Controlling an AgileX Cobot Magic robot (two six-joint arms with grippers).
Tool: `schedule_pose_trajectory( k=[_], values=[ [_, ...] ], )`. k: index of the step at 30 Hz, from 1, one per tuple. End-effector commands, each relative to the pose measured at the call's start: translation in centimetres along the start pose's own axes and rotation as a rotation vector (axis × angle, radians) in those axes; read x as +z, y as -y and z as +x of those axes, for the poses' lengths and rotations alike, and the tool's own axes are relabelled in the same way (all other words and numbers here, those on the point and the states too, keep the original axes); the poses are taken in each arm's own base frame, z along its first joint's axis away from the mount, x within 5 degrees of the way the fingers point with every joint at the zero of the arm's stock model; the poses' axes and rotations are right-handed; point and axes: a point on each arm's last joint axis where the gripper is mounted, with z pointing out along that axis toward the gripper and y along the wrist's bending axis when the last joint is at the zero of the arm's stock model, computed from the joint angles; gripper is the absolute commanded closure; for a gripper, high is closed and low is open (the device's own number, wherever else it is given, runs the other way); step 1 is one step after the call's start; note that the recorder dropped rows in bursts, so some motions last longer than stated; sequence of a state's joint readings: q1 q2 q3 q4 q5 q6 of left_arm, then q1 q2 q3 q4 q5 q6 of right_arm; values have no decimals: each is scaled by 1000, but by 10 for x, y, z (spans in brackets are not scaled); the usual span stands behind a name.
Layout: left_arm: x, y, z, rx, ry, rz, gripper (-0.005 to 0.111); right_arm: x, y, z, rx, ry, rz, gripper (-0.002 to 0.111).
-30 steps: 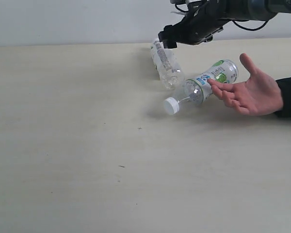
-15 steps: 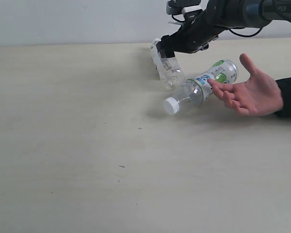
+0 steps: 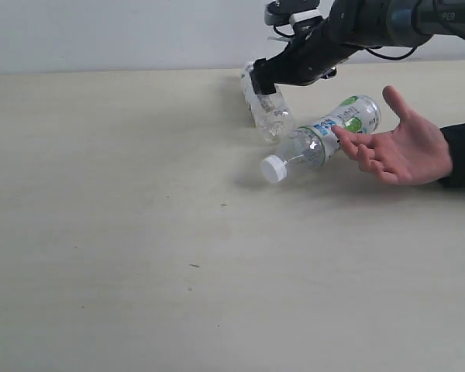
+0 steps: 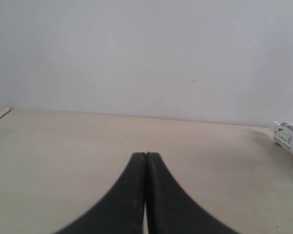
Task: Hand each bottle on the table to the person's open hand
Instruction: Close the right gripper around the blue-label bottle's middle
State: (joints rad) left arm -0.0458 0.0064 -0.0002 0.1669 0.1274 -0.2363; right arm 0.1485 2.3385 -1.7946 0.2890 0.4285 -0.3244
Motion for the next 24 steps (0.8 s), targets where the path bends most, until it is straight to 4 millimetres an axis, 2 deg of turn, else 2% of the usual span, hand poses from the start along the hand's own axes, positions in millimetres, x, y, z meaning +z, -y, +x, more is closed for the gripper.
schedule_pose_trajectory(
  k=[1, 6, 14, 19, 24],
  values=[
    [-1, 0, -1, 2, 9, 6, 106, -1, 1, -2, -63, 5, 1, 19],
    [-1, 0, -1, 2, 9, 6, 106, -1, -3, 2, -129, -44, -46, 19],
    [-1, 0, -1, 2, 9, 6, 106, -2, -7, 3, -139, -42, -88, 19],
    [-1, 0, -1, 2, 9, 6, 106, -1, -8, 6, -278, -71, -111, 9],
    [-1, 0, -1, 2, 9, 6, 106, 8, -5, 9, -291, -43, -82, 3]
  ],
)
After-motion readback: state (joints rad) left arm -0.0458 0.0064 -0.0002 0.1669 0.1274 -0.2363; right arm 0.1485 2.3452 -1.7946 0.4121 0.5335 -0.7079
